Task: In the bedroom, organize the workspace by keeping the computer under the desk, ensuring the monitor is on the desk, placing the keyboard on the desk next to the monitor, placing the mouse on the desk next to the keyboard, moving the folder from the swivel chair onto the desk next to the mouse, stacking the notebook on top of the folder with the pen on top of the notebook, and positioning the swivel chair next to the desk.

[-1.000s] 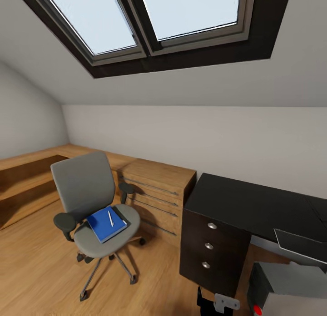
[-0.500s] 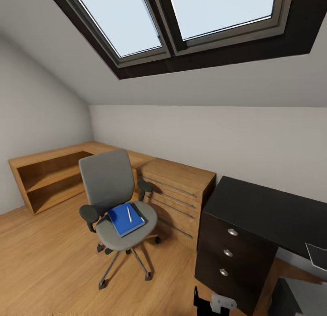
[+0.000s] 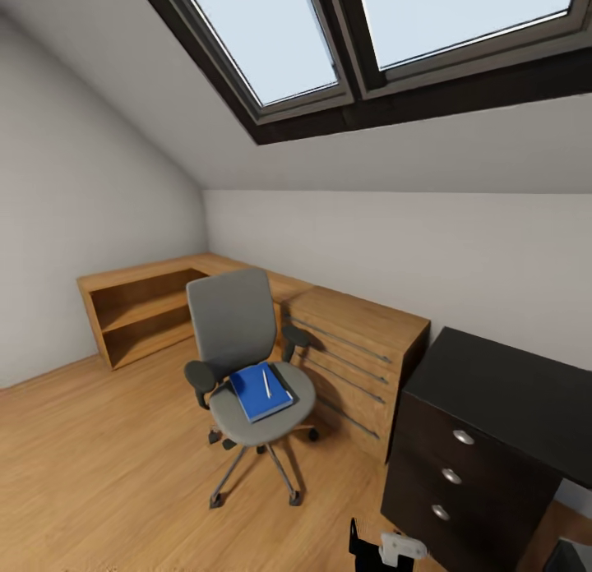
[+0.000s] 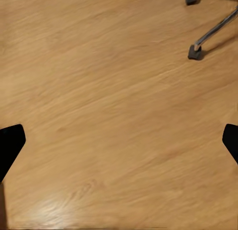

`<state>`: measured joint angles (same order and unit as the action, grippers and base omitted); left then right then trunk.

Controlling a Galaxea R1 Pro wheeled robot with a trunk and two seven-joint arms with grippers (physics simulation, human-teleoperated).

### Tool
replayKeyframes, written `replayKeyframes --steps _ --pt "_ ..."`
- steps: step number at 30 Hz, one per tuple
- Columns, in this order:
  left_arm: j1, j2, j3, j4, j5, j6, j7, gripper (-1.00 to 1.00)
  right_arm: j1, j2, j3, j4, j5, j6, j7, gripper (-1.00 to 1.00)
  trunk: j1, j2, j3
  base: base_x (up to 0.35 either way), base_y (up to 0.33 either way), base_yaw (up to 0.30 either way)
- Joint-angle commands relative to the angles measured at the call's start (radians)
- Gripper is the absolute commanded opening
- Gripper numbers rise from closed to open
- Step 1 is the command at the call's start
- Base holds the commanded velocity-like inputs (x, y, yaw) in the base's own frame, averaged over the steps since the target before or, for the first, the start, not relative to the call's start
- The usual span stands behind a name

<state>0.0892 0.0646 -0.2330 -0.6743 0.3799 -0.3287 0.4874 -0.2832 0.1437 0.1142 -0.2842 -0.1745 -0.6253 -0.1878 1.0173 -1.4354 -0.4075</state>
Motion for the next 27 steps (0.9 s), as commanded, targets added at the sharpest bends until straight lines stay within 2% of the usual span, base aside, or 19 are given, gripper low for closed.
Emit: replayKeyframes --steps 1,6,9,12,22,27 --pt "0.0 0.001 -0.007 -0.002 0.016 -0.006 0.004 1.0 -0.001 0.0 0.01 0.0 -0.01 -0.004 -0.004 1.0 0.0 -0.001 -0.001 0.0 0.0 0.281" --pt "0.0 0.001 -0.003 -0.002 0.023 -0.014 -0.002 1.0 -0.001 -0.001 0.015 0.0 -0.005 -0.002 -0.002 1.0 0.0 -0.001 -0.001 0.0 0.0 0.281" --pt "0.0 0.001 -0.002 -0.002 0.022 -0.017 -0.002 1.0 -0.001 -0.001 0.015 0.001 0.038 -0.002 -0.003 1.0 0.0 -0.001 -0.001 0.0 0.0 0.281" --pt "0.0 0.002 -0.001 -0.001 0.021 -0.023 -0.003 1.0 -0.001 -0.001 0.015 0.002 0.102 -0.001 -0.004 1.0 0.0 -0.001 -0.001 0.056 0.0 0.281" --pt "0.0 0.003 -0.002 -0.001 0.019 -0.024 -0.007 1.0 -0.001 -0.001 0.015 0.007 0.108 -0.002 -0.004 1.0 0.0 -0.001 -0.001 0.274 0.0 0.275" --pt "0.0 0.001 -0.003 -0.002 0.016 -0.024 -0.009 1.0 -0.001 -0.002 0.014 0.008 0.109 -0.007 -0.001 1.0 0.0 -0.001 -0.001 0.083 0.0 0.076"
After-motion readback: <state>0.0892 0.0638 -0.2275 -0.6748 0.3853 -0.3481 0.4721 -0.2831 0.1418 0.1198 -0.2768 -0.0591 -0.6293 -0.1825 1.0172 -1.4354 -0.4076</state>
